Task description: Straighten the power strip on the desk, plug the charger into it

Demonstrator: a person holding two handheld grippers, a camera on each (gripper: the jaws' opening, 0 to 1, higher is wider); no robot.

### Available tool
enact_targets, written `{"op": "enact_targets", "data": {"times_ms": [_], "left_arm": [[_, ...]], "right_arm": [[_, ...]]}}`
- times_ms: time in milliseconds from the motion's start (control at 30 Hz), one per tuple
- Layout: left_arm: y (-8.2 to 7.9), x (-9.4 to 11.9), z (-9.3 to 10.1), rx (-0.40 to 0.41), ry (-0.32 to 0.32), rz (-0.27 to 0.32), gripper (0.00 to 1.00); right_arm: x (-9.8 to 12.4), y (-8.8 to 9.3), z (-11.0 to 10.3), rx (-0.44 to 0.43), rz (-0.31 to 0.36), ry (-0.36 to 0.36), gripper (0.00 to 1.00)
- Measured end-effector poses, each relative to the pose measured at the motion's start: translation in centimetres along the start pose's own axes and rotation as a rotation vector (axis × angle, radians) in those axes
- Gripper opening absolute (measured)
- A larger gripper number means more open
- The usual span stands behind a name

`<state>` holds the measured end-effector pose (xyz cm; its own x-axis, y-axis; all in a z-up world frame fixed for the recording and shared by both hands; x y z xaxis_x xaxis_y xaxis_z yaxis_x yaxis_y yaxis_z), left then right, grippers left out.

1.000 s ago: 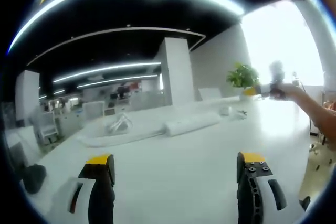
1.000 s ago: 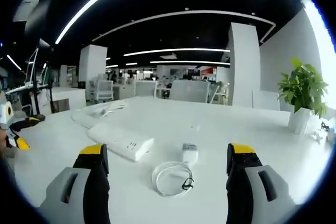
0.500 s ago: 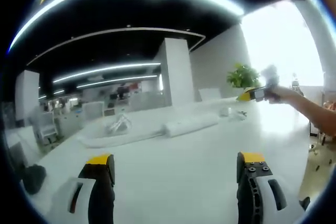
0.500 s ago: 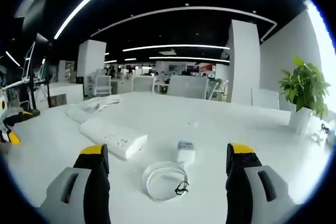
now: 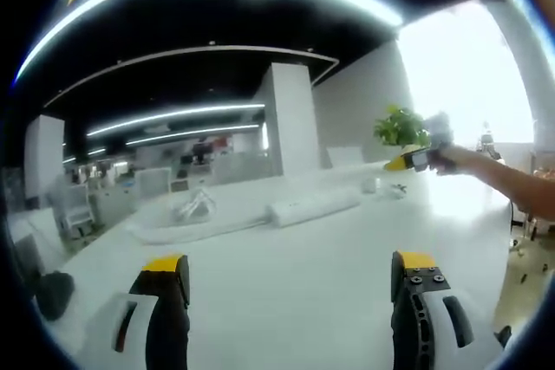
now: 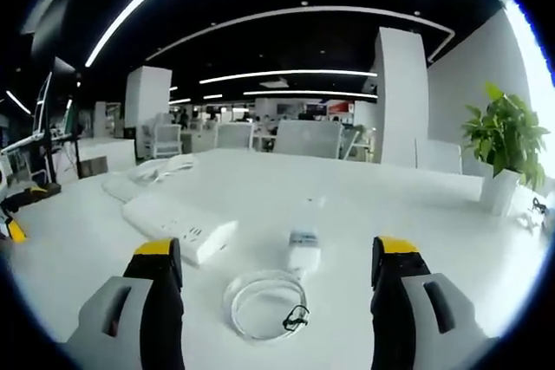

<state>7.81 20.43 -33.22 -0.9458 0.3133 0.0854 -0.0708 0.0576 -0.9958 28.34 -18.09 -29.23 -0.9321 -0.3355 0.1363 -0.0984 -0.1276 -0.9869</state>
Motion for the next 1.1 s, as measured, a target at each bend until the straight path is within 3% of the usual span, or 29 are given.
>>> {"op": "enact_targets", "data": {"times_ms": [467, 1100], "left_arm": [[0.2, 0.2, -0.1, 0.008, 0.001, -0.002, 0.99], [0.2, 0.3, 0.0, 0.013, 0.0, 0.002, 0.99]], "right_arm": [[-2.2, 0.8, 0.8, -0.016, 0.0, 0.041, 0.82], [-5.1, 2.6, 1.9, -0.05, -0.079, 0.069, 0.74]]}}
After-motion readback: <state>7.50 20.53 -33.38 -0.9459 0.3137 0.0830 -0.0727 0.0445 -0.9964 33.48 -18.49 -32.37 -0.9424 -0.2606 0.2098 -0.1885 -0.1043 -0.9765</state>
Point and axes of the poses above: the point that each gripper's makers call its tool centre point, and the gripper's own axes: x roughly backward along the fingers, z roughly to its right, y roughly out of its underside, the point moved 4 cm from there along x, roughly backward along the fingers, and after that the axes turned 2 degrees about z, right-handed, at the moved point
